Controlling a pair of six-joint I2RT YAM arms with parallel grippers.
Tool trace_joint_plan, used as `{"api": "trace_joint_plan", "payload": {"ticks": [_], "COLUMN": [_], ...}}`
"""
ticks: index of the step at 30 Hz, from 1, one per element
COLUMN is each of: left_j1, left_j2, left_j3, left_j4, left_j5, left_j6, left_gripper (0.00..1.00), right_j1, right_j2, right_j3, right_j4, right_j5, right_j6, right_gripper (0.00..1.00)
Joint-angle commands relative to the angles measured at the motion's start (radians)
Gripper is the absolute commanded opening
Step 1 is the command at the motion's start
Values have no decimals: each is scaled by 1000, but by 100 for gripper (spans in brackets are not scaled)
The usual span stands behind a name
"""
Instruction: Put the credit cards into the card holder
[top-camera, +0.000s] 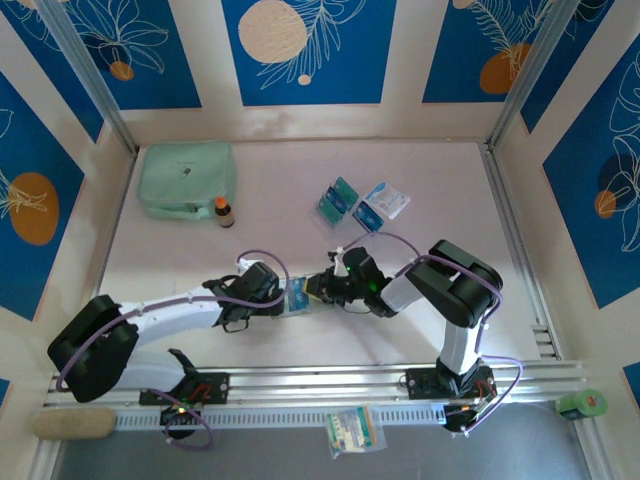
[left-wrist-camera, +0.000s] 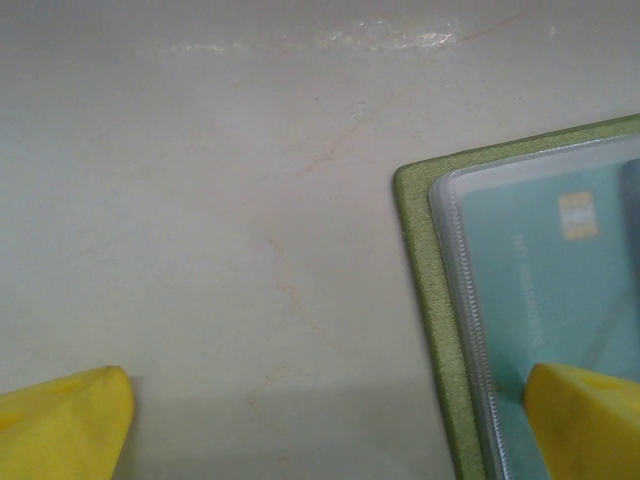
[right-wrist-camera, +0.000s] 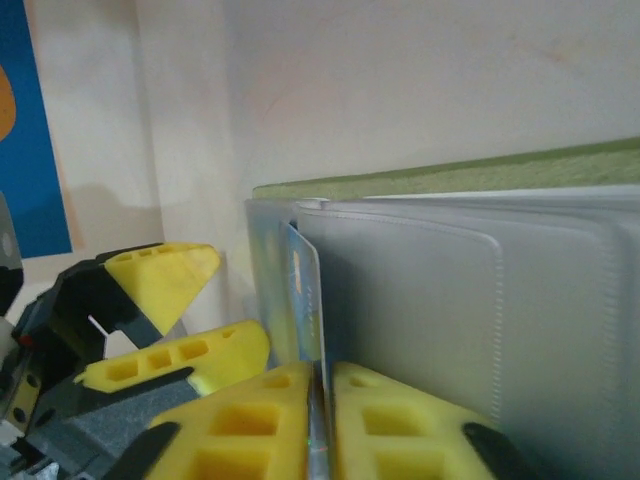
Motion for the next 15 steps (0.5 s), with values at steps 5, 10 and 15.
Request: {"api": "trace_joint_plan", "payload": {"ticks": [5,10,15], "left_j1": [9,14,37], "left_j2": [-36,-74,-80], "left_j3": [20,33,36], "left_j4": [-48,-56,-86], "left_j5": [-14,-27,-50], "left_j6": [1,-9,-29], "left_gripper": [100,100,100], "right_j1": [-34,-47,-35], "right_j2": [-126,-233,-216], "right_j3": [88,175,289], "right_j4": [-476,-740,-898], "right_j5": [-84,-33,28], "right_j6": [-223,-366,-467], "right_gripper": [51,52,33]}}
